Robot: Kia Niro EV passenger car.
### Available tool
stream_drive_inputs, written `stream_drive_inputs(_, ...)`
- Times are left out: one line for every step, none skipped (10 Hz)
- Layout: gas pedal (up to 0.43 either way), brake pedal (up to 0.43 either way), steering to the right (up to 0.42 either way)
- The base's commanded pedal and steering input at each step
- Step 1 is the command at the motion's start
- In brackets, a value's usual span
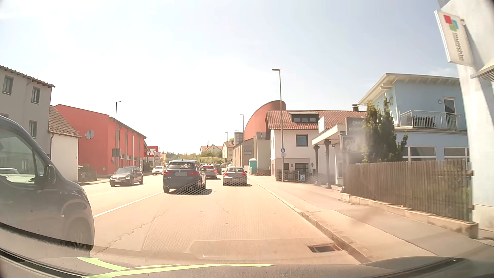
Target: Follow the waypoints while adhering to traffic rules and regulations
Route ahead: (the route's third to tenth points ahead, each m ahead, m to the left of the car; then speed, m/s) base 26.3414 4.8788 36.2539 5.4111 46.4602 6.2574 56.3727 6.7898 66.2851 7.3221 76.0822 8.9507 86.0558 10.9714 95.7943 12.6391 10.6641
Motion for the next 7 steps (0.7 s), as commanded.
stream_drive_inputs(0.177,0.000,-0.015)
stream_drive_inputs(0.177,0.000,-0.013)
stream_drive_inputs(0.177,0.000,-0.010)
stream_drive_inputs(0.177,0.000,-0.009)
stream_drive_inputs(0.177,0.000,-0.009)
stream_drive_inputs(0.157,0.000,-0.008)
stream_drive_inputs(0.150,0.000,-0.008)
